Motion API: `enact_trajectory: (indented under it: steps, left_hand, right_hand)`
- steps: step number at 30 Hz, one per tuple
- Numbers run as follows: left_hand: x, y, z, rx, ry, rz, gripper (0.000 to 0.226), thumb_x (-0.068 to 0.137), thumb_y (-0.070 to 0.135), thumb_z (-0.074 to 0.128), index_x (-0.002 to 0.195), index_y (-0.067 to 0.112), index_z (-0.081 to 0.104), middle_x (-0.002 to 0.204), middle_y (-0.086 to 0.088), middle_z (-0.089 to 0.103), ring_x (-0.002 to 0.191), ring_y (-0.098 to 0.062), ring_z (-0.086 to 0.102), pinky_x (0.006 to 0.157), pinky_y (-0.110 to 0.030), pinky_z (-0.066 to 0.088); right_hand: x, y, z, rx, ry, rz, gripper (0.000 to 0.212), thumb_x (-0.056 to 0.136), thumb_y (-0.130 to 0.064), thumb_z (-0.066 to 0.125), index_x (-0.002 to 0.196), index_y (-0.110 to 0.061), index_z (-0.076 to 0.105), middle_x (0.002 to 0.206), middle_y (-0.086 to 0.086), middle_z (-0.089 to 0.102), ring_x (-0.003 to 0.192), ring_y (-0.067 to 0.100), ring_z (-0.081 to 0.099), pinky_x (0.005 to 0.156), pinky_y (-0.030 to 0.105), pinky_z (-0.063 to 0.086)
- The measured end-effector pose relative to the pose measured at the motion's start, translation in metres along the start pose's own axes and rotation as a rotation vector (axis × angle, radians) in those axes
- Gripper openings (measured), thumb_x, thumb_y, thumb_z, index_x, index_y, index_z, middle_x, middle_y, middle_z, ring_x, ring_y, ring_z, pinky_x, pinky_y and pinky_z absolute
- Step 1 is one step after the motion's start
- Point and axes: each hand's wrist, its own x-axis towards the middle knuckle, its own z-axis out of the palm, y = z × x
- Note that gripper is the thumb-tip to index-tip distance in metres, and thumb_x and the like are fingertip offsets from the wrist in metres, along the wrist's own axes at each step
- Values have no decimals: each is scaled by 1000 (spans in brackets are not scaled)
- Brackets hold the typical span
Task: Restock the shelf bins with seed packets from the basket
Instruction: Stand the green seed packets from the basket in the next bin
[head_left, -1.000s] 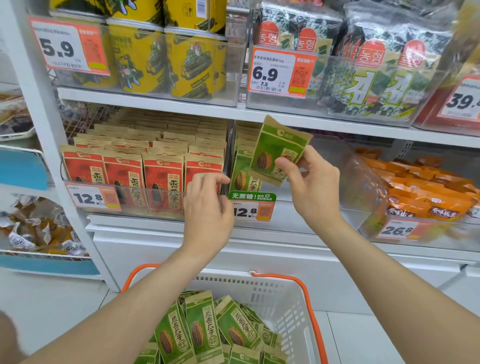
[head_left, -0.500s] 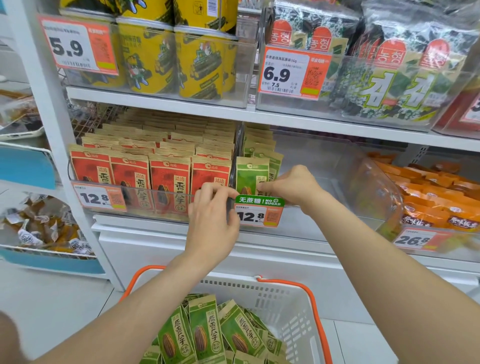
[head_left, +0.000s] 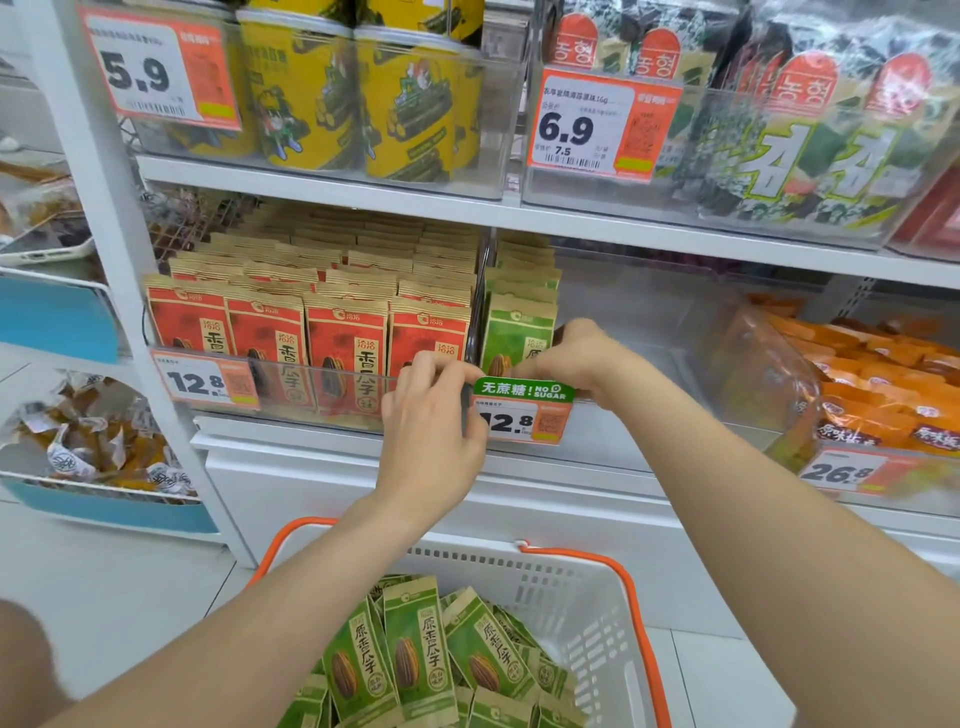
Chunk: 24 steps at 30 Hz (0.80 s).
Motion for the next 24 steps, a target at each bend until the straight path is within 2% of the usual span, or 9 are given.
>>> enact_trajectory:
  steps: [3, 6, 8, 10, 13, 14, 16, 19, 24]
  left_hand:
    - [0, 1, -1, 0, -7, 1, 34, 91, 13, 68, 124, 22, 65, 122, 7, 48, 116, -16, 46, 92, -37, 32]
    - [0, 0, -2, 4, -18, 6, 34, 92, 15, 68, 125, 23, 65, 123, 8, 48, 117, -15, 47, 93, -38, 33]
    - [0, -1, -2, 3, -16, 8, 34, 93, 15, 68, 125, 23, 65, 124, 9, 49, 117, -15, 47, 93, -39, 34]
    - [0, 0, -2, 4, -12, 5, 34, 92, 14, 68, 125, 23, 65, 124, 8, 49, 118, -16, 47, 93, -39, 34]
    - [0, 1, -1, 5, -3, 3, 34, 92, 14, 68, 125, 23, 65, 123, 8, 49, 117, -16, 47, 91, -38, 32]
    - [0, 1, 0, 5, 1, 4, 33, 93, 14, 68, 124, 23, 65, 123, 8, 49, 117, -15, 47, 90, -37, 32]
    - [0, 0, 0, 4, 6, 6, 32, 93, 15, 68, 123, 23, 65, 122, 8, 50, 116, -15, 48, 89, -37, 32]
    - [1, 0, 0, 0, 9, 5, 31, 93, 15, 68, 123, 24, 66, 122, 8, 50, 116, -15, 48, 90, -37, 31]
    - [0, -1, -2, 3, -2, 28, 31, 94, 16, 68, 124, 25, 65, 124, 8, 51, 117, -15, 49, 91, -38, 32]
  right_hand:
    - [1, -2, 2, -24, -127, 90, 41, 78, -16, 92, 113, -11, 71, 95, 8, 80, 84, 22, 79, 76, 40, 66]
    - [5, -4, 0, -5, -83, 51, 44, 74, -14, 95, 111, -11, 71, 96, 7, 79, 82, 20, 78, 69, 34, 64]
    - [6, -7, -1, -100, -21, -37, 41, 66, -24, 101, 97, -17, 74, 92, 0, 78, 84, 15, 75, 73, 29, 59]
    - [5, -9, 2, -232, 58, -111, 37, 65, -35, 100, 81, -22, 69, 83, -8, 71, 86, 12, 67, 77, 28, 52]
    - [9, -4, 5, -305, 126, -182, 39, 67, -42, 99, 73, -25, 65, 79, -9, 64, 86, 12, 61, 63, 24, 45]
    - [8, -2, 5, -320, 142, -201, 40, 66, -45, 98, 75, -25, 65, 83, -5, 65, 87, 12, 57, 63, 25, 43]
    - [10, 1, 5, -335, 165, -232, 43, 65, -51, 97, 85, -24, 71, 95, 1, 67, 95, 14, 51, 72, 27, 43]
    - [9, 2, 6, -356, 118, -262, 46, 72, -50, 93, 104, -21, 75, 100, -2, 71, 99, 15, 58, 77, 29, 46]
    - [6, 5, 3, -270, -98, -198, 20, 83, -30, 89, 98, -25, 76, 96, -7, 78, 92, 11, 73, 70, 24, 53]
